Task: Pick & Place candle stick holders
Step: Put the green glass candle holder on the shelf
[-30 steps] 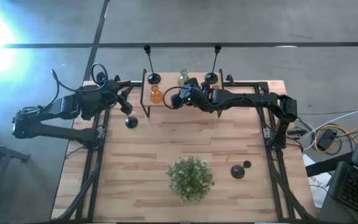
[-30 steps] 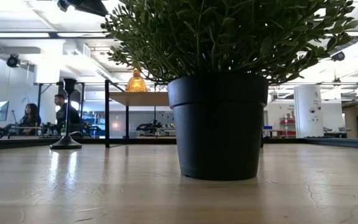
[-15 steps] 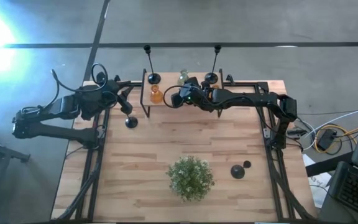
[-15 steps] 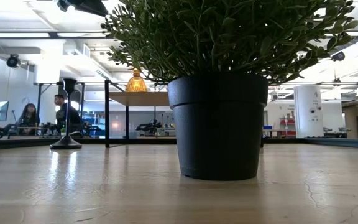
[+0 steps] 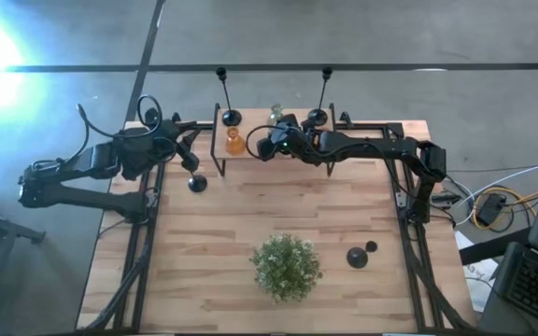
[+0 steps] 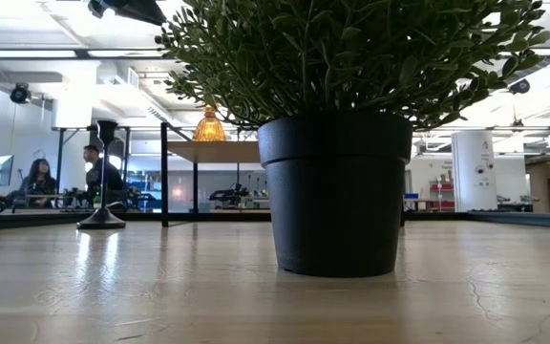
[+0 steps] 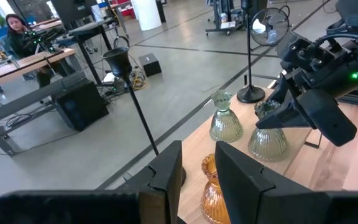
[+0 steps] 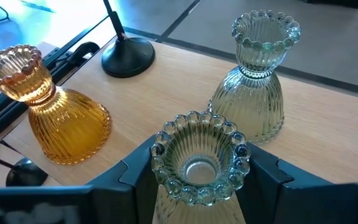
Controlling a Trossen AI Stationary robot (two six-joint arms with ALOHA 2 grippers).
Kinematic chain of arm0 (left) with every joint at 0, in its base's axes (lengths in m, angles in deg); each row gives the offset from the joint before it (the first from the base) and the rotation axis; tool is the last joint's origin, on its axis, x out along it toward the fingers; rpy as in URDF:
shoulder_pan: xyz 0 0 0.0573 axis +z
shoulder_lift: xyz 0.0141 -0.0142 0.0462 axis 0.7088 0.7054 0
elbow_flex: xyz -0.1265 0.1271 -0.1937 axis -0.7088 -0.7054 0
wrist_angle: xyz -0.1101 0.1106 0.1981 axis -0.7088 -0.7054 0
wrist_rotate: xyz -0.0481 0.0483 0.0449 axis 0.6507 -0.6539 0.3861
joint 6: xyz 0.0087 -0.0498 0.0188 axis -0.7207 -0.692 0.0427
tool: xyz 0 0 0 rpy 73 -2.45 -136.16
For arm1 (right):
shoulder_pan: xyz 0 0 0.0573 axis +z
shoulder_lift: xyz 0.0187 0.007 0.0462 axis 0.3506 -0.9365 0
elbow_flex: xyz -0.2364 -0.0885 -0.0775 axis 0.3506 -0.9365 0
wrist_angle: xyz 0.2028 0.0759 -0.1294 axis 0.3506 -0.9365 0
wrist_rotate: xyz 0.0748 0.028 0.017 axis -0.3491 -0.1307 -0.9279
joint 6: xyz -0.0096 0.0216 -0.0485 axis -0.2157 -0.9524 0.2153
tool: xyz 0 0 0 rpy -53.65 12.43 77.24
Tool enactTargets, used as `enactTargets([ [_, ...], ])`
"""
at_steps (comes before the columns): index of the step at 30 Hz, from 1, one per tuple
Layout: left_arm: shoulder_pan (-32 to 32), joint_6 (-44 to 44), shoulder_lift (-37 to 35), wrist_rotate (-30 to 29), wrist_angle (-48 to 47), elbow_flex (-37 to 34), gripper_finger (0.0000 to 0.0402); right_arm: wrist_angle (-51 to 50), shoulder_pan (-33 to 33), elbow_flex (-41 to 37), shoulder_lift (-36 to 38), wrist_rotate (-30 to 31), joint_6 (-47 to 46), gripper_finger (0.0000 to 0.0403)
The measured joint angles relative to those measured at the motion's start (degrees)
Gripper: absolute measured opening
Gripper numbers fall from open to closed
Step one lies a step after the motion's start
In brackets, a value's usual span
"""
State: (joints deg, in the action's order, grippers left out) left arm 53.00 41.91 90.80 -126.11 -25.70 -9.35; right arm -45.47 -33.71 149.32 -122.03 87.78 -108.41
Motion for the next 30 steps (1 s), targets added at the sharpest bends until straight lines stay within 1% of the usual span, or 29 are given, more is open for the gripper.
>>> enactTargets([
  [12,0.0,0.0,0.0,0.1,0.0,0.0,0.0101,0.4,0.0,-0.1,0.0,-0.9,1.0,0.0186],
  [30,0.0,0.0,0.0,0.2,0.0,0.0,0.0101,0.2,-0.1,-0.1,0.7,-0.5,1.3,0.0251],
])
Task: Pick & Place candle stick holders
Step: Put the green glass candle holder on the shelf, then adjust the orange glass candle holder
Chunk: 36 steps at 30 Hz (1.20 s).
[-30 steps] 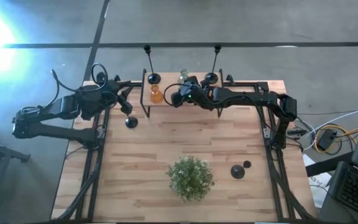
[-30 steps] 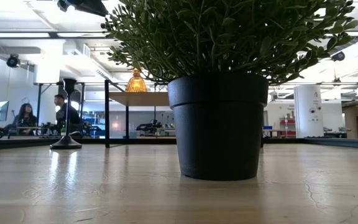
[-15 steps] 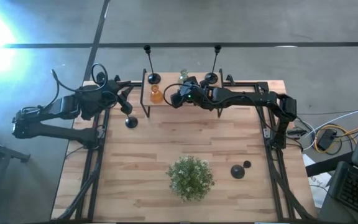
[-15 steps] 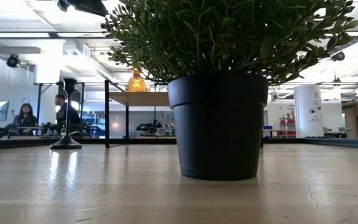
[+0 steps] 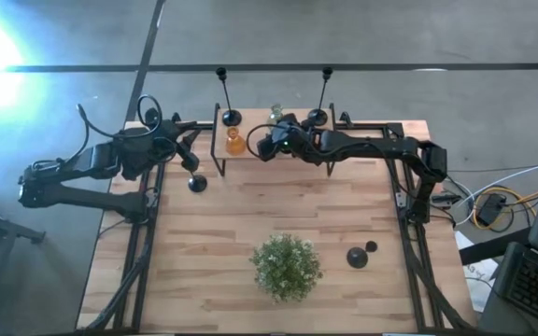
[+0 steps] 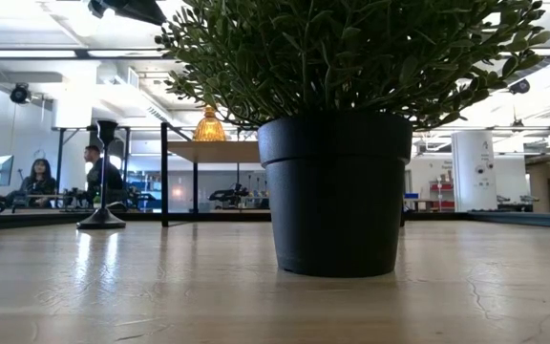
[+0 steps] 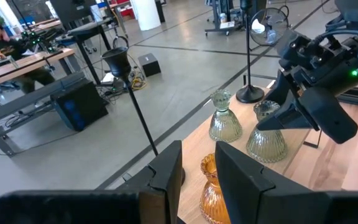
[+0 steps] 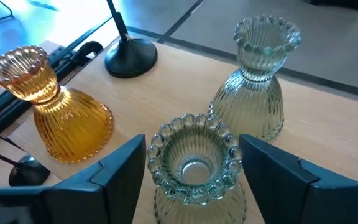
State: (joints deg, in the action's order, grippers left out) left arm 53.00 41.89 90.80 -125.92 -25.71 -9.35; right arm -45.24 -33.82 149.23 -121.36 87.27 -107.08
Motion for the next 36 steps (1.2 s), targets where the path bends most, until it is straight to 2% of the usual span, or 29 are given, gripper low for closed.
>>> enactTargets([
  [9,0.0,0.0,0.0,0.0,0.0,0.0,0.0101,0.0,0.0,0.2,2.5,0.0,0.0,0.0252],
  [17,0.0,0.0,0.2,0.1,0.0,0.0,0.0101,0.5,0.0,0.2,7.8,0.0,2.5,0.0247],
  [21,0.0,0.0,0.8,0.5,-0.6,0.0,0.0101,1.0,0.3,0.2,11.7,-3.7,4.9,0.0242],
  [23,0.0,0.0,1.3,2.6,-0.6,0.0,0.0101,1.2,0.6,0.2,13.6,-6.0,7.5,0.0235],
  [28,0.0,-0.1,4.0,12.3,-0.6,-0.5,0.0101,1.0,1.7,0.2,18.8,-7.1,13.7,0.0196],
  [32,0.0,-1.1,6.3,13.9,0.9,-2.5,0.0101,-0.4,1.7,0.2,23.1,-7.1,16.2,0.0149],
  [36,0.0,-1.4,8.2,17.8,8.1,-5.2,0.0101,-2.4,1.6,0.2,26.2,-6.9,18.2,0.0086],
])
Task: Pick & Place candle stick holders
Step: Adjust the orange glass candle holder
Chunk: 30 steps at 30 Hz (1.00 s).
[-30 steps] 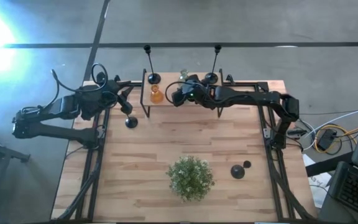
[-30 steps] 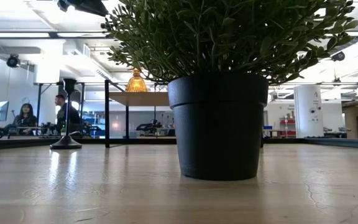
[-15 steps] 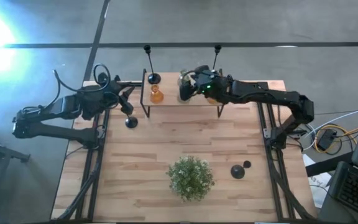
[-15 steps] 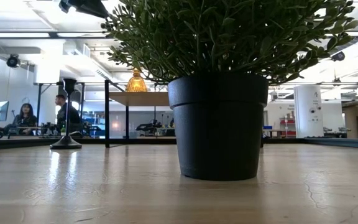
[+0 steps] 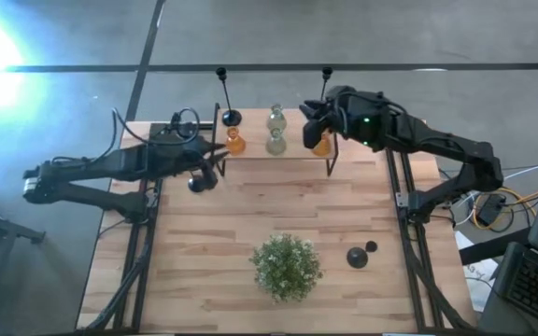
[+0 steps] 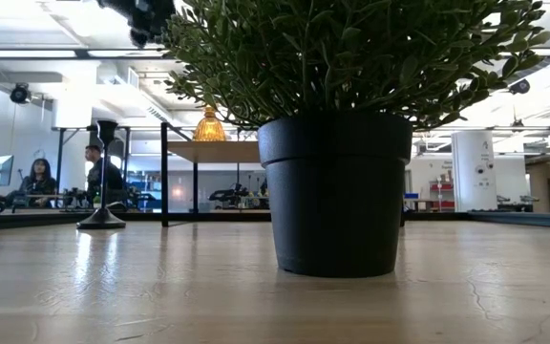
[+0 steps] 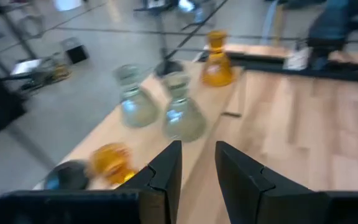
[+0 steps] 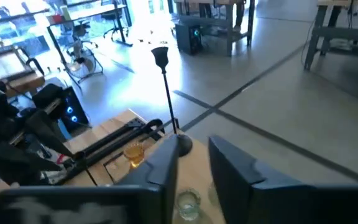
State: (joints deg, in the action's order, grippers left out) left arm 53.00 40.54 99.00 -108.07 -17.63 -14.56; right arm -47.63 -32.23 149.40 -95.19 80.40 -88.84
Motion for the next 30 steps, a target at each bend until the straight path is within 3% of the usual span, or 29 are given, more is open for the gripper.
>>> enactTargets([
  [5,0.0,-0.4,3.1,1.7,9.4,-2.4,0.0101,-4.4,-0.1,-0.1,1.7,1.4,0.8,0.0015],
  [13,0.6,0.6,12.9,1.4,20.5,-6.2,0.0101,-9.2,-0.8,-0.1,1.9,2.8,1.9,0.0008],
  [17,0.9,0.5,17.2,-3.4,26.0,-6.2,0.0101,-9.9,-1.4,-0.1,2.0,2.9,3.3,0.0008],
  [30,5.0,-7.2,24.5,-10.5,29.0,-5.6,0.0101,-11.0,-4.4,-0.1,2.8,2.9,4.2,0.0008],
])
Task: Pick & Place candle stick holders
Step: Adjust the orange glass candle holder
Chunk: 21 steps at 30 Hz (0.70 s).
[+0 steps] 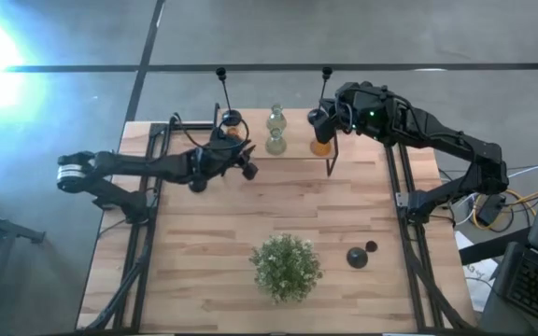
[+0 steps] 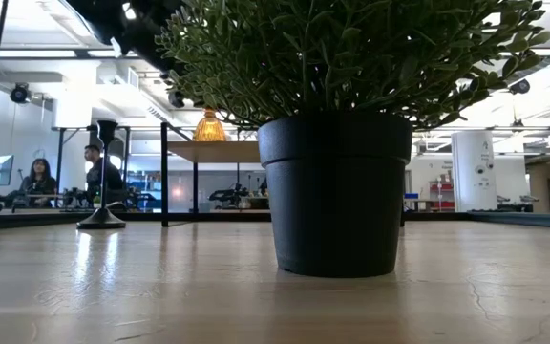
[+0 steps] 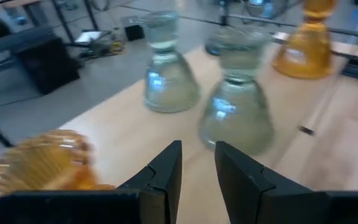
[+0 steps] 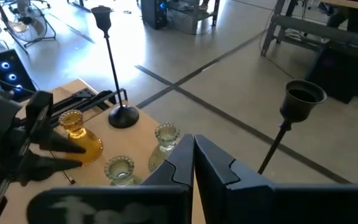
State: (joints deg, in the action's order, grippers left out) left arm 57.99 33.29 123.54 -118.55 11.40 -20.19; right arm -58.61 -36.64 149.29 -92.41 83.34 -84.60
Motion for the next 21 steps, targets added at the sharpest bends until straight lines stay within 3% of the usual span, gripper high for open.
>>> enactTargets([
  [21,2.8,-0.2,-0.1,-1.5,1.9,-0.5,0.0101,0.0,-0.8,0.0,-0.1,-0.1,0.4,0.0008],
])
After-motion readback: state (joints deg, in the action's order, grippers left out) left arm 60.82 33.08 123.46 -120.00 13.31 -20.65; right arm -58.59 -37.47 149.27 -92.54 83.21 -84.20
